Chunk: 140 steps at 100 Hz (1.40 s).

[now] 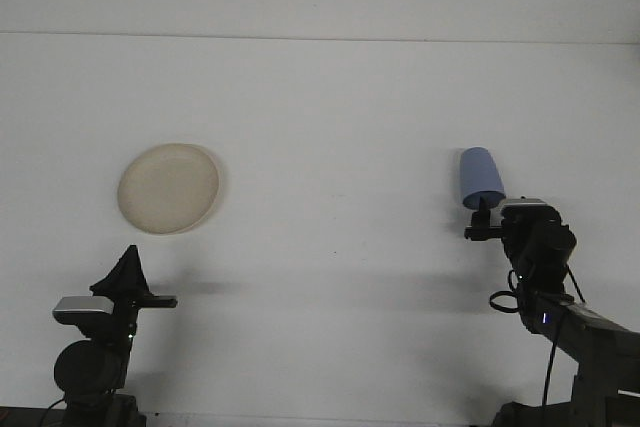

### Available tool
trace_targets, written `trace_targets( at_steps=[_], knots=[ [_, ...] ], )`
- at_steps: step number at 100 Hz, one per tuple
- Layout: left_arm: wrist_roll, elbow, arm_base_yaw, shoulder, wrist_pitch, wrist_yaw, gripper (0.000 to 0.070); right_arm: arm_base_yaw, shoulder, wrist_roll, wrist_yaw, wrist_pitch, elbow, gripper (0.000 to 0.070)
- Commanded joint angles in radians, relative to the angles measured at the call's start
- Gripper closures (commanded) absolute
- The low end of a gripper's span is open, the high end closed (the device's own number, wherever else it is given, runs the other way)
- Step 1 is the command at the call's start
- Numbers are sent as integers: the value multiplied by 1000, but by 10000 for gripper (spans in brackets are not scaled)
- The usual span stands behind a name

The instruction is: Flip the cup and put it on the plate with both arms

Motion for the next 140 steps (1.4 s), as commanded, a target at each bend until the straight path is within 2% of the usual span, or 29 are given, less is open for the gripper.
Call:
trace_targets(
  at_steps=[1,29,41,53,60,77,81,86,112,140],
  knots=[
    [0,-19,0,-2,10,-5,689,-3,37,-15,-4,32,24,151],
    [0,-19,0,-2,10,-5,689,-24,131,-15,-34,51,110,152],
    [0,-19,0,-2,10,-5,689,-31,174,-15,-73,51,143,152],
    [0,-19,0,-2,10,-5,689,-31,212,-15,-74,52,165,163],
    [0,-19,0,-2,10,-5,689,-31,223,-18,-76,53,170,240],
    [0,-19,0,-2,10,-5,689,-31,227,-19,-102,70,169,609],
    [0,-19,0,-2,10,-5,689,-31,227,-19,-102,74,169,664],
    [0,-19,0,-2,10,-5,689,-31,227,-19,-102,74,169,691],
    [0,-19,0,-2,10,-5,689,-31,164,-13,-102,24,167,692],
    [0,-19,0,-2,10,-5,689,-27,-113,-12,-93,-242,167,693]
  ],
)
